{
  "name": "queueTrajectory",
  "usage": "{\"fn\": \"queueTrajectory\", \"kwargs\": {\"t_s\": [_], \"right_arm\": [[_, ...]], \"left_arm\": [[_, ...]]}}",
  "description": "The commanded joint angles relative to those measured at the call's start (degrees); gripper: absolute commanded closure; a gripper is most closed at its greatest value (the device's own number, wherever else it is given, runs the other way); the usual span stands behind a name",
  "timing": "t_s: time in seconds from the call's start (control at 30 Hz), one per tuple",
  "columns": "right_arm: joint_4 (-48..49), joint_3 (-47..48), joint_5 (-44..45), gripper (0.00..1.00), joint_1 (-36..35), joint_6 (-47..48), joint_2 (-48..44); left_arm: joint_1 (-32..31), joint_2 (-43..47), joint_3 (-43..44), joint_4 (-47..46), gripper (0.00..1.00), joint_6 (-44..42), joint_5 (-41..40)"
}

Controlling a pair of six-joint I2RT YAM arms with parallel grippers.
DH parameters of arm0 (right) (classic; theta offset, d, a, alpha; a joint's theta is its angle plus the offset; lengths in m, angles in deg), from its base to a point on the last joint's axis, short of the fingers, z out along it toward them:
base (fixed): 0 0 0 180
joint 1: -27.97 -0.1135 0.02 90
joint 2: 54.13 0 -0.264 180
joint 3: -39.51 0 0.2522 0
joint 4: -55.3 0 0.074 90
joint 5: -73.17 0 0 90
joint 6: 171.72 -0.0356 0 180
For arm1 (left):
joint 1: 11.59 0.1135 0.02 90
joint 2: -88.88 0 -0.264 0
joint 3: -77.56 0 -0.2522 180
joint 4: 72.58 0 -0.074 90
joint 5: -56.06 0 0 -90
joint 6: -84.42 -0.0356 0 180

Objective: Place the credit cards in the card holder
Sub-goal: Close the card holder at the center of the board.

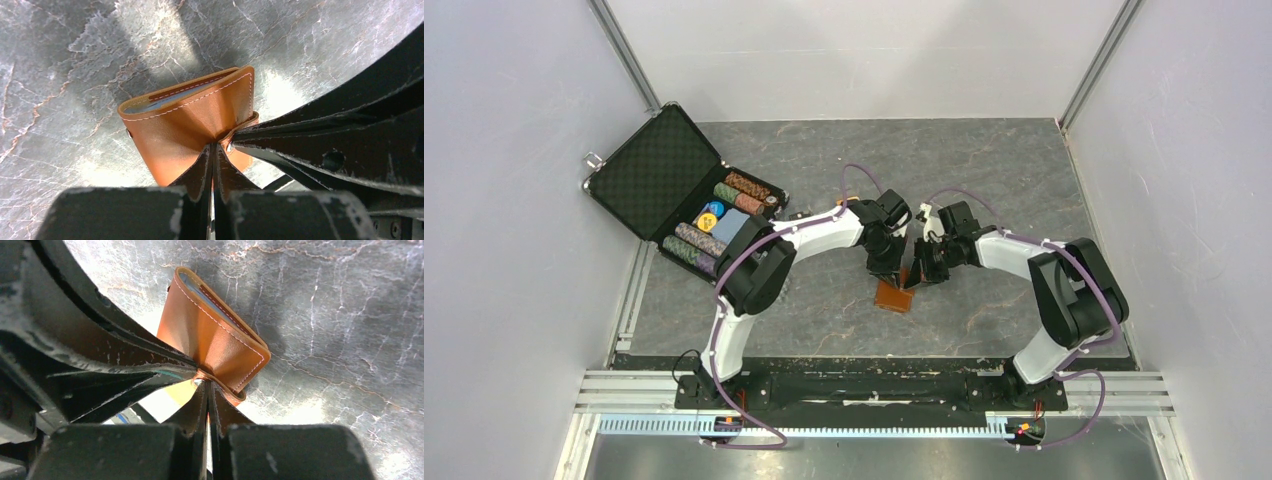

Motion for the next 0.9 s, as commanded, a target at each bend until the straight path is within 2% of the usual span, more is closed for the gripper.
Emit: {"fn": "queueTrajectory", "kwargs": {"t_s": [0.0,0.17,0.37,0.87], "right_arm": [[0.5,-3.5,11.0,1.00,-3.6,4.9,2.4],[0.7,-1.2,8.8,1.00,-2.7,3.9,-1.5],[1.8,-0.6,3.8,1.00,-0.1,2.0,-3.1],[2.0,-0.2,0.8,1.00,2.1,1.9,-6.0]], "left_arm": [[0.2,-4.3,-3.8,-3.0,0.98,-3.0,-6.9],[0.4,-0.9,-3.1,-4.4,0.98,-3.3,-3.2],[0.7,2.5,-3.3,-4.7,0.98,-3.5,-2.4],[2.1,8.9,-6.2,-9.5,0.98,-1.4,0.7]]}}
